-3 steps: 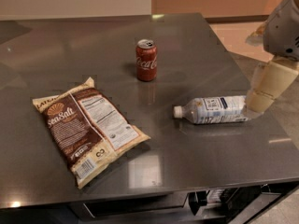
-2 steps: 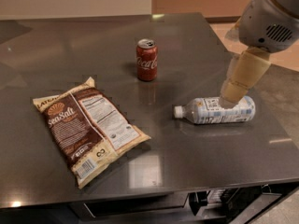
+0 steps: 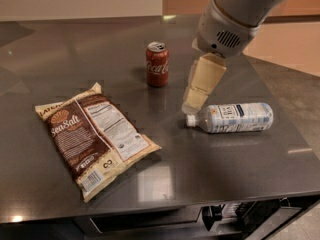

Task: Move brown chip bag near blue plastic bottle

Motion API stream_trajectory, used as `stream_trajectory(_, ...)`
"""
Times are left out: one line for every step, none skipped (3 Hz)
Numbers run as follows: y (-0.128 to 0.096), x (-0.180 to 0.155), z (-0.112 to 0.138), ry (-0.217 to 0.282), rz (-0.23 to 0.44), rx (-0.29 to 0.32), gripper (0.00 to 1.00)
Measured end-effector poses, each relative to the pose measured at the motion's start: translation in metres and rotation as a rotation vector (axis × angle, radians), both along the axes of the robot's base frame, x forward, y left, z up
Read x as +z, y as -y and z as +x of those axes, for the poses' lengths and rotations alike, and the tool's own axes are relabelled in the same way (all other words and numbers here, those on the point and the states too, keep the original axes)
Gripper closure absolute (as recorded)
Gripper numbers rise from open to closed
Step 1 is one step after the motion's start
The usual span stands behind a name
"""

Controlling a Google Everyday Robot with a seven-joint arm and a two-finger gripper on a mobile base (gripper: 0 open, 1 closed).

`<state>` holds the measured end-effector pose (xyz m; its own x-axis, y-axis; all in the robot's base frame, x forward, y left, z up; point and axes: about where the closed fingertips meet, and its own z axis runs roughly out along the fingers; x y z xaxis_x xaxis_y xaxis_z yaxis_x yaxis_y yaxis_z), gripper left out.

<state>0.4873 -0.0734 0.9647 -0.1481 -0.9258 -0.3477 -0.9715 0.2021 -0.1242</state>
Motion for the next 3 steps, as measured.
stream_trajectory(-0.04,-0.026,0.001,-0.043,-0.015,0.062,0.0)
stream_trajectory(-0.074,-0.048,-0.002,-0.075,-0.038,0.11,0.0)
stream_trajectory(-0.104,-0.065,-0.008,-0.103,-0.054,0.15,0.0)
